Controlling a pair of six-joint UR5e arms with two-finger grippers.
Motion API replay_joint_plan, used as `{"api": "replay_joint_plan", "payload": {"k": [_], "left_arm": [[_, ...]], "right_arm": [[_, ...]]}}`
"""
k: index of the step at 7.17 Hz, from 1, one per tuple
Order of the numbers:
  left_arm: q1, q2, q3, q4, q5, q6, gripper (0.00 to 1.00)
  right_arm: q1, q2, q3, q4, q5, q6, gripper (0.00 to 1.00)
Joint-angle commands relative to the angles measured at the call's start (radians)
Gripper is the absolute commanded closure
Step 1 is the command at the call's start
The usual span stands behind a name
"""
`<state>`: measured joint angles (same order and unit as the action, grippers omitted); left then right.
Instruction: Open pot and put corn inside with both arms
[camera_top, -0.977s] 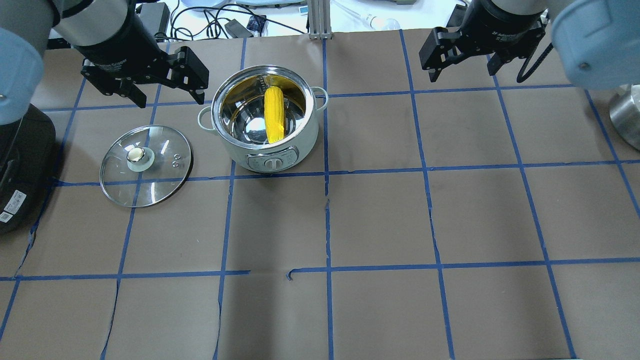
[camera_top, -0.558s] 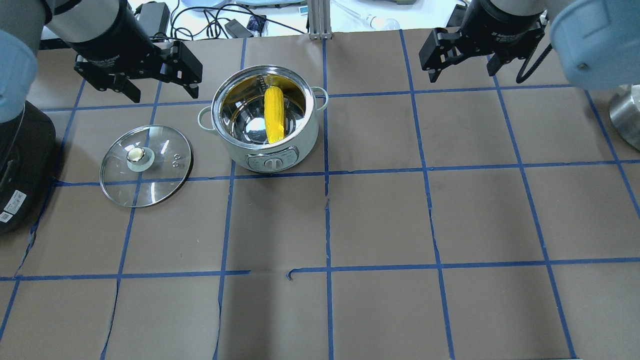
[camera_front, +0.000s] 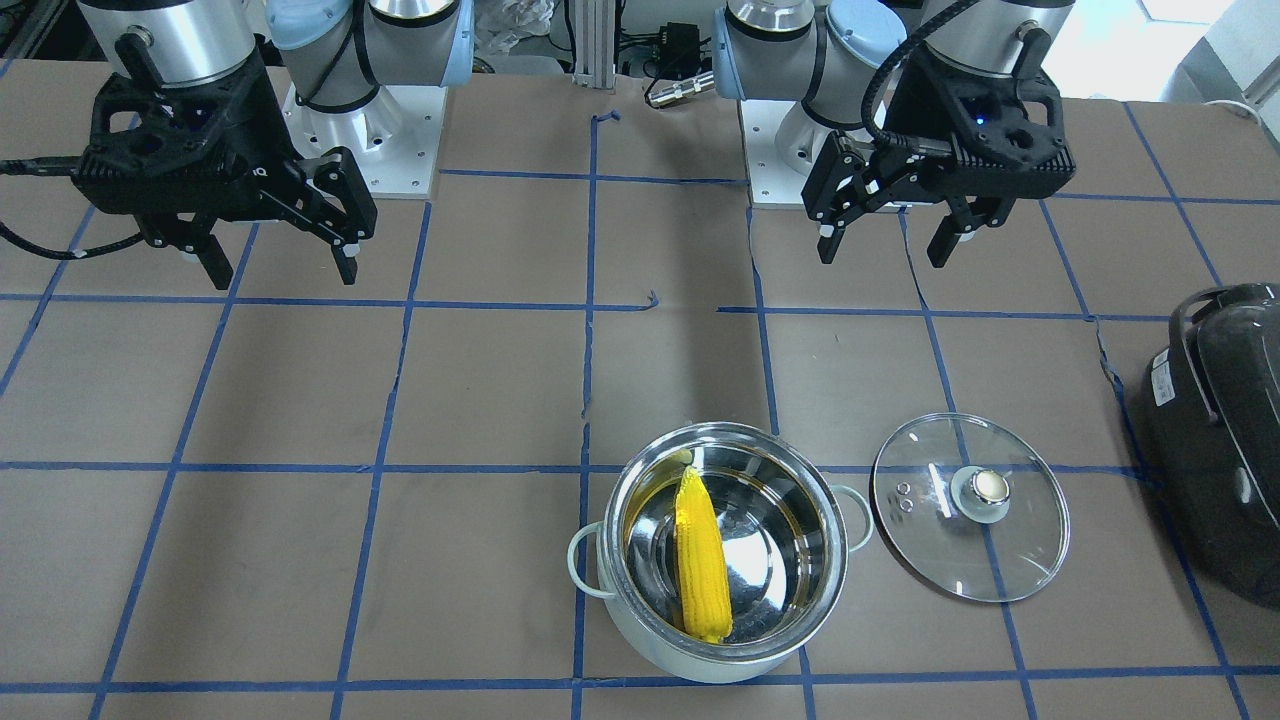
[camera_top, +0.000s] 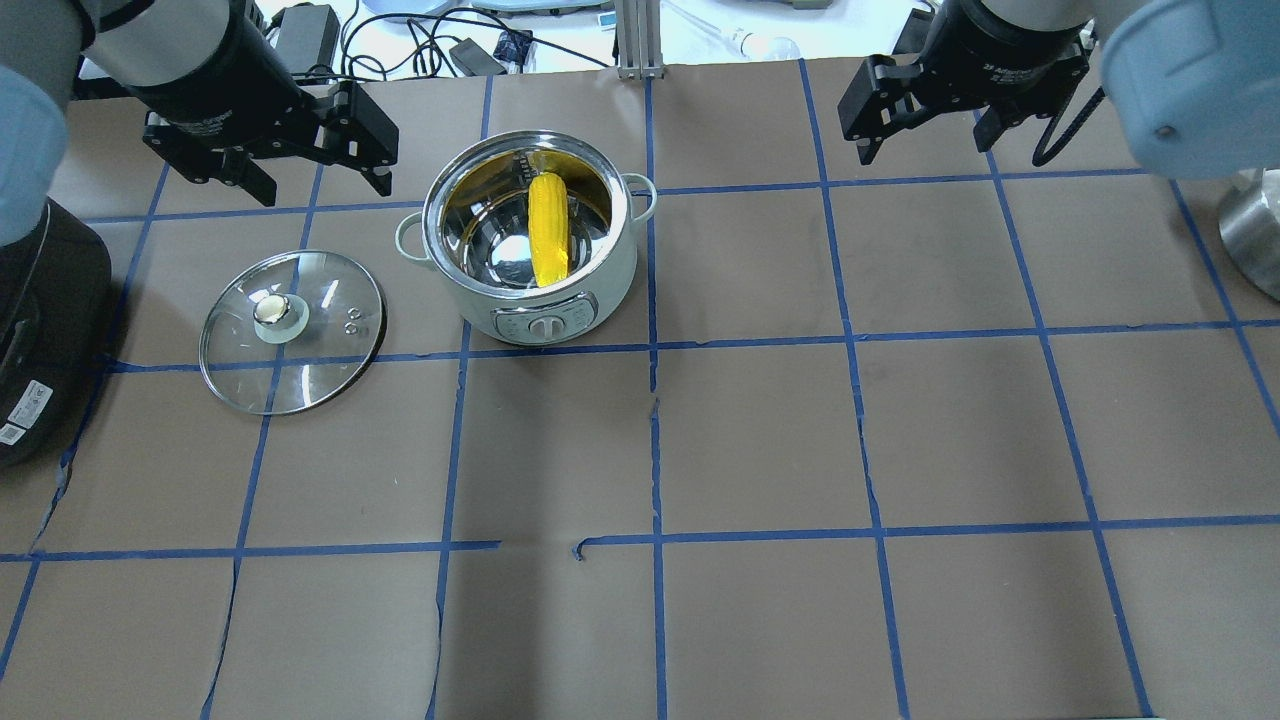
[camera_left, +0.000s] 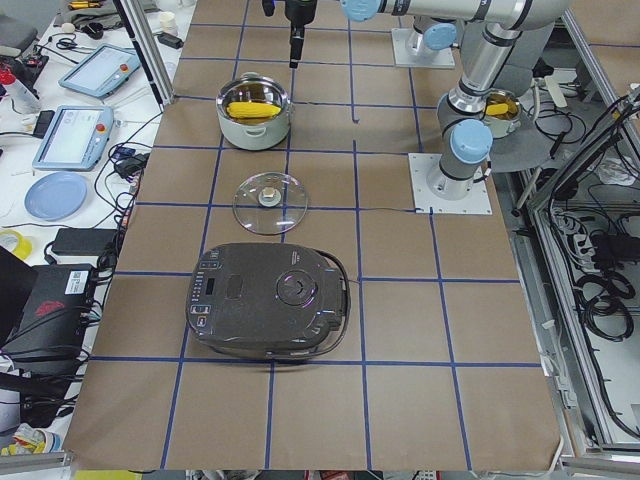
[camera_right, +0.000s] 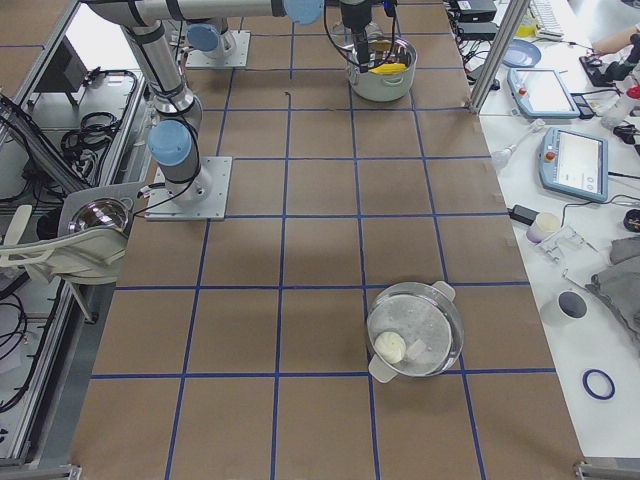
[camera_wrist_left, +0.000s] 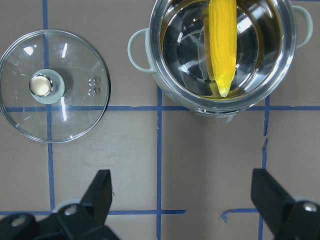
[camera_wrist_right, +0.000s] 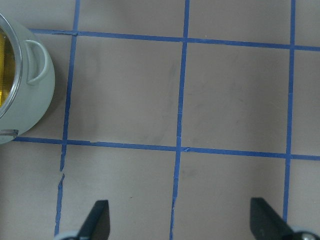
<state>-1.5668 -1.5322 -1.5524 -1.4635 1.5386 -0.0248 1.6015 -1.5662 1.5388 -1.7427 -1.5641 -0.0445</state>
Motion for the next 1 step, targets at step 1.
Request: {"api": "replay_joint_plan", "payload": {"k": [1], "left_arm": [[0.001, 0.0, 0.0, 0.0, 0.001, -0.001, 0.0]], "right_arm": [[0.0, 0.0, 0.001, 0.0, -0.001, 0.0, 0.0]]}}
